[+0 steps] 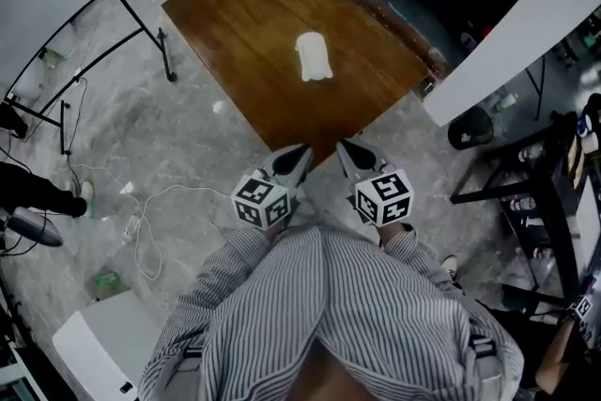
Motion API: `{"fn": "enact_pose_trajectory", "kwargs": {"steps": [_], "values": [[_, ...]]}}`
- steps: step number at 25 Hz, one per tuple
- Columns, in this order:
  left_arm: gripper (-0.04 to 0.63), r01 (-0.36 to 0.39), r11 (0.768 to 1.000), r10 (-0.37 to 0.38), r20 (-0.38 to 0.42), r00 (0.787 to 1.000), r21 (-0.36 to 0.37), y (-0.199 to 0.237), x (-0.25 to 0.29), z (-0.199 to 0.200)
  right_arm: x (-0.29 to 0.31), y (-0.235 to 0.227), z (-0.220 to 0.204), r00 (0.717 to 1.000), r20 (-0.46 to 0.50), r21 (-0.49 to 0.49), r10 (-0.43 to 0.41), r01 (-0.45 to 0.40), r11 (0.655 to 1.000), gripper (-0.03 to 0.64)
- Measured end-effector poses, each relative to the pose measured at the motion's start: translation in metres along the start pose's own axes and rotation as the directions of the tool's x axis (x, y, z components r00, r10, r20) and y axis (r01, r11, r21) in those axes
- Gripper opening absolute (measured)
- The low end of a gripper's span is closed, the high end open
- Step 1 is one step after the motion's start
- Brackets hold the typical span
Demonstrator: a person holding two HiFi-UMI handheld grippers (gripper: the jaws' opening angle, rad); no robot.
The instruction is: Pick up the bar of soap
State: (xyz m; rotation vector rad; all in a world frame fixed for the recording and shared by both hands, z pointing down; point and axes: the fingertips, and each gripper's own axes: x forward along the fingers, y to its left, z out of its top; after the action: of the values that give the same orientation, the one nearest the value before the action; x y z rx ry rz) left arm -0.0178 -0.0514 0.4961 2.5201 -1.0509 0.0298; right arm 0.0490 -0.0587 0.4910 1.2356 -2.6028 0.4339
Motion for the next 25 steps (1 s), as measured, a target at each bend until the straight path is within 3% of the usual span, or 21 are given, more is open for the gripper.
{"fn": "enact_pose_trajectory", "kwargs": {"steps": [7,25], "values": [[0.008,0.033,0.999,-0.033,-0.038,0.999,0.011,0.066,0.040,0.029,0.077,-0.019,0.029,1.000,-0.012,0.005,-0.004,0.005,1.000,0.003],[0.028,-0.034,0.997,0.029,-0.072,0.997,-0.072,0.137,0.111,0.043,0.165,-0.095,0.031,0.981,-0.191,0.024,0.021,-0.017,1.000,0.025]]}}
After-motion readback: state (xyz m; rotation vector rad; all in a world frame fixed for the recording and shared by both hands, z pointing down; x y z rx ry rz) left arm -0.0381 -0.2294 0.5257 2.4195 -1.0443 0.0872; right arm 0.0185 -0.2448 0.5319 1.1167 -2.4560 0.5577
